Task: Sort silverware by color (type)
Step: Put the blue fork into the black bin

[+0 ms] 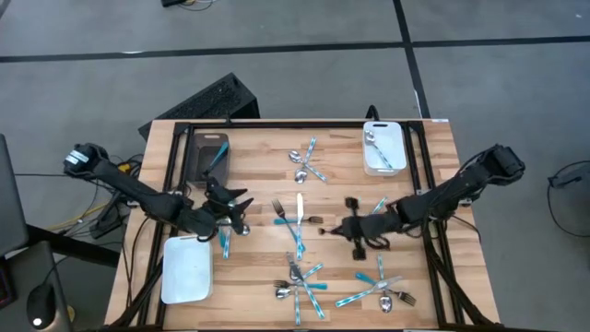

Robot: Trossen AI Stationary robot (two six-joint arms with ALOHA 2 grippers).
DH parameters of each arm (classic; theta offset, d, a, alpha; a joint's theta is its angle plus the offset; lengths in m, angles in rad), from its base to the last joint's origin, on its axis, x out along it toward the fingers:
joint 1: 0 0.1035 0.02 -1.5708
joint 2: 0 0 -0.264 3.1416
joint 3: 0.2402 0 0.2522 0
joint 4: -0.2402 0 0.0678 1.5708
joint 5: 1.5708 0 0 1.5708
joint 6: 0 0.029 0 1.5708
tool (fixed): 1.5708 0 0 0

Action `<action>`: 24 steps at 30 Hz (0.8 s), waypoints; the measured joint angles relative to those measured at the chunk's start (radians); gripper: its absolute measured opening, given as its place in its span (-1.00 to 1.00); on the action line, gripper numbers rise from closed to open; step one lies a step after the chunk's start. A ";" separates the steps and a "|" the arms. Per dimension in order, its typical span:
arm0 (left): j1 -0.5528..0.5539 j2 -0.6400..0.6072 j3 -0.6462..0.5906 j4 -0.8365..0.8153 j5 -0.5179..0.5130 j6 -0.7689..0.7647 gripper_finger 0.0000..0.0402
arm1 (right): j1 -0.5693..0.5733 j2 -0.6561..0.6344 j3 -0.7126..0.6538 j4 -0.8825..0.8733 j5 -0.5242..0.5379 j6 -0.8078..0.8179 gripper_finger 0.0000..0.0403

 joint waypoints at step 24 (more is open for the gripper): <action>0.580 0.311 0.000 0.719 0.897 0.359 -0.22 | -0.466 0.044 0.002 0.238 -0.164 -0.126 -0.88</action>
